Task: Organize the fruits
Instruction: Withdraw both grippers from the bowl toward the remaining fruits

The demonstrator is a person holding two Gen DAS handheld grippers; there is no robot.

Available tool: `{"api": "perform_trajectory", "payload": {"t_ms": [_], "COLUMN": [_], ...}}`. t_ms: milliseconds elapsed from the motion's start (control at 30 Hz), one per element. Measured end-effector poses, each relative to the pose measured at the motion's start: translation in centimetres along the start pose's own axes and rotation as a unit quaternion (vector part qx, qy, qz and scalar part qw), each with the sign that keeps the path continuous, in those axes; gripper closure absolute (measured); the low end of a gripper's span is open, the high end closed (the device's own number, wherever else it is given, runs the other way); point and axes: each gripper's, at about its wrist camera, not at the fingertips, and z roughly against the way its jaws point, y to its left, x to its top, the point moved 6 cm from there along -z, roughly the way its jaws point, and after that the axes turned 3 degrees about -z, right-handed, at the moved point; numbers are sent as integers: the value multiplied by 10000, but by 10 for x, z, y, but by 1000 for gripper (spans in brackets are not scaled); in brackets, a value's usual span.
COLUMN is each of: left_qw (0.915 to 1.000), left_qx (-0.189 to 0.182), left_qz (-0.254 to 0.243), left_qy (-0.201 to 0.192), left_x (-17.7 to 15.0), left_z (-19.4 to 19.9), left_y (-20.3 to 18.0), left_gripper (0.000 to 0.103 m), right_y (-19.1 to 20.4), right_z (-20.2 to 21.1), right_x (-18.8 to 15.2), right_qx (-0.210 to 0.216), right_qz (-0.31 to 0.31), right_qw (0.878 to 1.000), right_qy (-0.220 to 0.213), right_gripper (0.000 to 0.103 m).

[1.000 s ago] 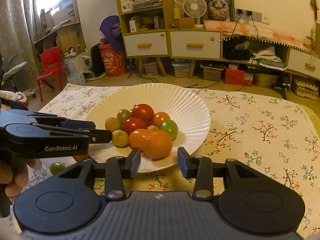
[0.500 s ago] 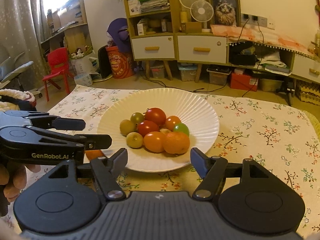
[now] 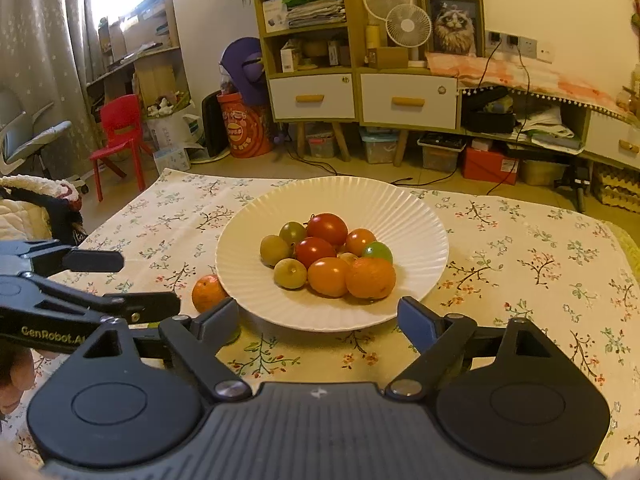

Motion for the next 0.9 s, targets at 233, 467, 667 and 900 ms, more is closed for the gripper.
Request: {"api": "perform_trajectory", "payload": {"t_ms": [233, 467, 667, 900], "left_qw": [10000, 9995, 9982, 9964], "left_qx": [76, 179, 270, 408], "left_qz": [-17, 17, 60, 76], "left_qy": [29, 248, 526, 740], "left_x": [-18, -36, -56, -77], "left_z": [8, 12, 11, 7], "left_y": [3, 11, 21, 31], "left_gripper": [4, 4, 4, 4], "right_y": [8, 19, 31, 41], "right_z": [-1, -1, -2, -3], "right_x": [-9, -19, -24, -32], "right_qx": [-47, -14, 39, 85], "right_qz": [66, 138, 208, 295], "right_qw": [9999, 9996, 9993, 9988], "right_qy": [111, 245, 302, 394], "right_gripper": [11, 7, 5, 4]}}
